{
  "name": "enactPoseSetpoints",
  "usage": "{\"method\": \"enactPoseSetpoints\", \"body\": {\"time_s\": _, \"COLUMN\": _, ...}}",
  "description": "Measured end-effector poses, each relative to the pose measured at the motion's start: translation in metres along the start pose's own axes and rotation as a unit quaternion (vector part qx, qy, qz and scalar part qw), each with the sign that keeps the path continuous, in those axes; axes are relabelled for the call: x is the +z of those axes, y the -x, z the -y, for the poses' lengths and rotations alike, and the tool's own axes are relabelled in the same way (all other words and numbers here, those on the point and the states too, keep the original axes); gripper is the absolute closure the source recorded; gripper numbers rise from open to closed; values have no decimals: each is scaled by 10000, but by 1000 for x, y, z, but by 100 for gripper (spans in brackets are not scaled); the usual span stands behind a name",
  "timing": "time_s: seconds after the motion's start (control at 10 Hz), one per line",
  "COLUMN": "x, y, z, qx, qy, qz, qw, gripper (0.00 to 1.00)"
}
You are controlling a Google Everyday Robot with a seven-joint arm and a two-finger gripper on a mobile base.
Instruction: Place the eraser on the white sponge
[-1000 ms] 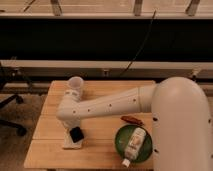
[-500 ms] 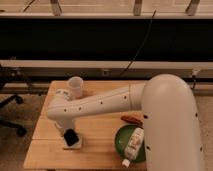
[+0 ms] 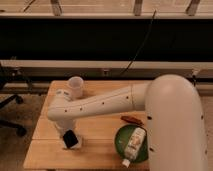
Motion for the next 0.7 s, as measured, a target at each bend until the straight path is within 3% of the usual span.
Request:
{"method": "enactPoseSetpoints", "body": {"time_s": 0.5, "x": 2, "y": -2, "z": -8, "qx": 29, "qy": 80, "qz": -31, "qw": 10000, "gripper": 23}}
{"method": "enactPoseSetpoints", "body": {"time_s": 0.7, "x": 2, "y": -1, "z": -8, "qx": 24, "qy": 74, "qz": -21, "qw": 10000, "gripper": 10}}
